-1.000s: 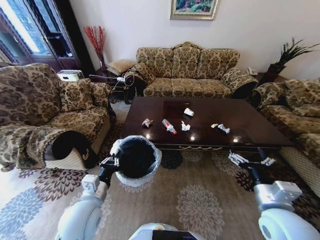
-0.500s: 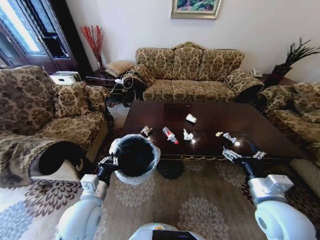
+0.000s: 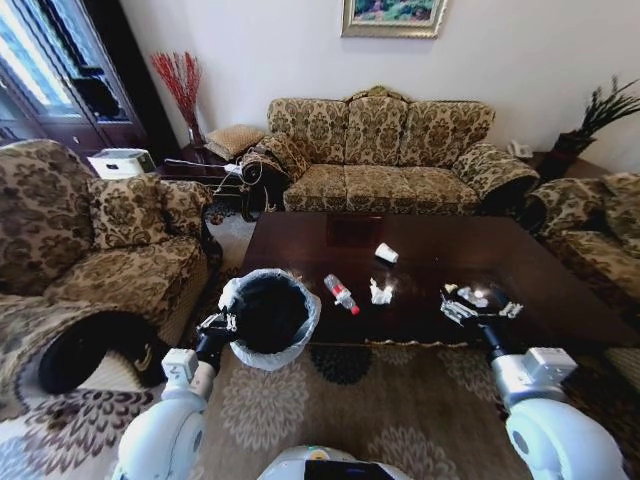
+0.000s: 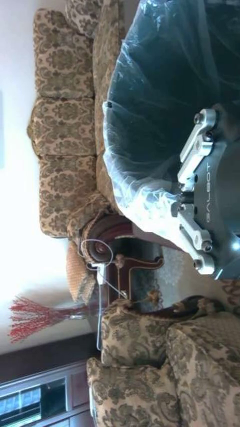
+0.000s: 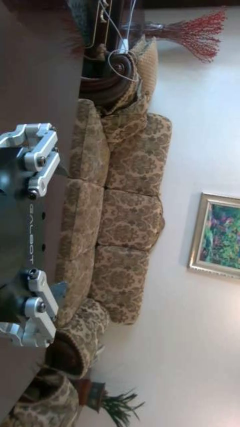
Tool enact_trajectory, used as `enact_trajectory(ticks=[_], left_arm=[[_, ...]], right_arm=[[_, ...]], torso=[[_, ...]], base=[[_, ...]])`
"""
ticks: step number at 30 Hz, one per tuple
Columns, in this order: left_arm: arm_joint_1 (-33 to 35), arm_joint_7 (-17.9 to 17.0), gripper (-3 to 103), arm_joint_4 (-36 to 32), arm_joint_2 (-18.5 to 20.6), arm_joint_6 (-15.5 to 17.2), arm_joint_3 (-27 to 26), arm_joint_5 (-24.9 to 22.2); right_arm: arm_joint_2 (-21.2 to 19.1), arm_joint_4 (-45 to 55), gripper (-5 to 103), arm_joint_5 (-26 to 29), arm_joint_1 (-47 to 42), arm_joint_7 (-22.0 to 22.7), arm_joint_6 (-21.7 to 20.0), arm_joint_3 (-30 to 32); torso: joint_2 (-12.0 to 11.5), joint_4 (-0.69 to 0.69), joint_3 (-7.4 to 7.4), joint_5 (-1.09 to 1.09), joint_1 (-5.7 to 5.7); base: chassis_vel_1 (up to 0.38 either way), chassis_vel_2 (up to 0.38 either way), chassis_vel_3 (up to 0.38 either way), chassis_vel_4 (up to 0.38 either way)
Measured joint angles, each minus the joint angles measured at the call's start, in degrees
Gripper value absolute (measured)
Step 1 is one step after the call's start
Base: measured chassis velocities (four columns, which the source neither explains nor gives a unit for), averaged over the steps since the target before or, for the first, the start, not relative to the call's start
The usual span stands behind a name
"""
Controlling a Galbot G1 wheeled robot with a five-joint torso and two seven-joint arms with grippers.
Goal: Move to the front of the table and place the trash on the table into the trash bin.
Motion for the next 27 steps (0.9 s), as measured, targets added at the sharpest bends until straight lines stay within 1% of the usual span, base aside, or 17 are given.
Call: enact_trajectory(ticks=[11, 16, 19, 23, 27], left_arm=[[0.0, 0.0, 3, 0.0, 0.0, 0.0, 0.0, 0.0], [0.0, -0.1, 3, 0.1, 0.0, 0.0, 0.0, 0.1], [0.0, -0.1, 3, 0.1, 0.0, 0.0, 0.0, 0.1], [-0.1, 0.0, 3, 0.1, 0.0, 0.0, 0.1, 0.1], [0.0, 0.0, 3, 0.1, 0.0, 0.0, 0.1, 0.1]], right_arm=[[0.0, 0.0, 100, 0.0, 0.0, 0.0, 0.1, 0.0], [0.0, 0.0, 100, -0.1, 0.0, 0.0, 0.1, 0.0], [0.0, 0.0, 100, -0.1, 0.0, 0.0, 0.1, 0.0], [0.0, 0.0, 100, -0.1, 0.0, 0.1, 0.1, 0.0], [0.0, 0.0, 100, -0.1, -0.1, 0.1, 0.1, 0.0]], torso=[[0.0, 0.0, -0.02, -0.01, -0.05], [0.0, 0.03, 0.0, 0.0, -0.02], [0.0, 0.03, 0.01, 0.0, 0.02], [0.0, -0.02, 0.01, 0.01, 0.02], [0.0, -0.01, -0.01, 0.02, -0.05]], base=[[-0.084, 0.188, 0.174, -0.097], [-0.043, 0.197, 0.187, -0.053], [-0.051, 0.08, 0.11, -0.058], [-0.047, 0.029, 0.02, -0.042], [0.0, 0.0, 0.0, 0.0]])
